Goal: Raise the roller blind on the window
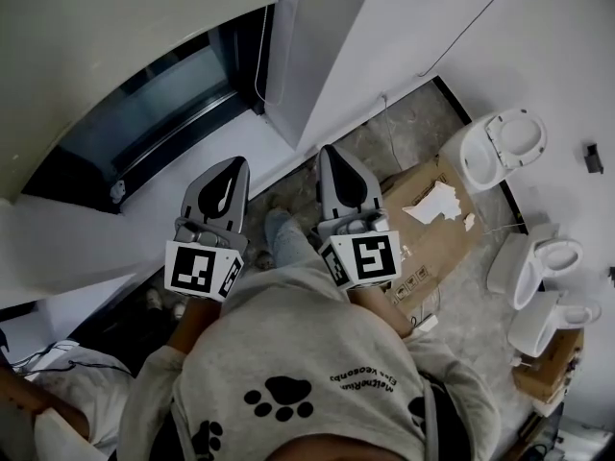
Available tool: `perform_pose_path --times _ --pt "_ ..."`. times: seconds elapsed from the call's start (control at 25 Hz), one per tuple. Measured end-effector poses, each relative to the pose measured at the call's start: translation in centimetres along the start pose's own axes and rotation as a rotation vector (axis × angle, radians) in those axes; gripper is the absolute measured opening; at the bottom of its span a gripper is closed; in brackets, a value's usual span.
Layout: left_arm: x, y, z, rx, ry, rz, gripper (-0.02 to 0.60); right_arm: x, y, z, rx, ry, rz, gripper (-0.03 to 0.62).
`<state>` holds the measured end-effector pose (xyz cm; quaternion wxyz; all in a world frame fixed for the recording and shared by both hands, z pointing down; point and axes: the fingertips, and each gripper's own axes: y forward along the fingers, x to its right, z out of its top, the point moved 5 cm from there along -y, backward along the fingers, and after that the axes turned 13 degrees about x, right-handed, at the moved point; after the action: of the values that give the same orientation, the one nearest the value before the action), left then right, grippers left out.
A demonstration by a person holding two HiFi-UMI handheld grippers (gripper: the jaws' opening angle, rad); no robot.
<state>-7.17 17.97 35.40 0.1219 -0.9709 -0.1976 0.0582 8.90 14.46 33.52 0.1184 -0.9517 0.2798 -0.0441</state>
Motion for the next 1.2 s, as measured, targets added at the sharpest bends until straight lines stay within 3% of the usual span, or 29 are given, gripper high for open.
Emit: perform_pose_path --times 0.36,1.2 --pt "-2.8 2.5 -0.5 0.009 -0.009 0.028 0.008 0.5 5.3 -1.3 0.014 -0.002 0.070 0.009" --pt "-7.5 17.4 -3.2 0.004 0.000 0.049 0.009 7.7 19.0 -5.2 -0.009 0.054 0.159 0.009"
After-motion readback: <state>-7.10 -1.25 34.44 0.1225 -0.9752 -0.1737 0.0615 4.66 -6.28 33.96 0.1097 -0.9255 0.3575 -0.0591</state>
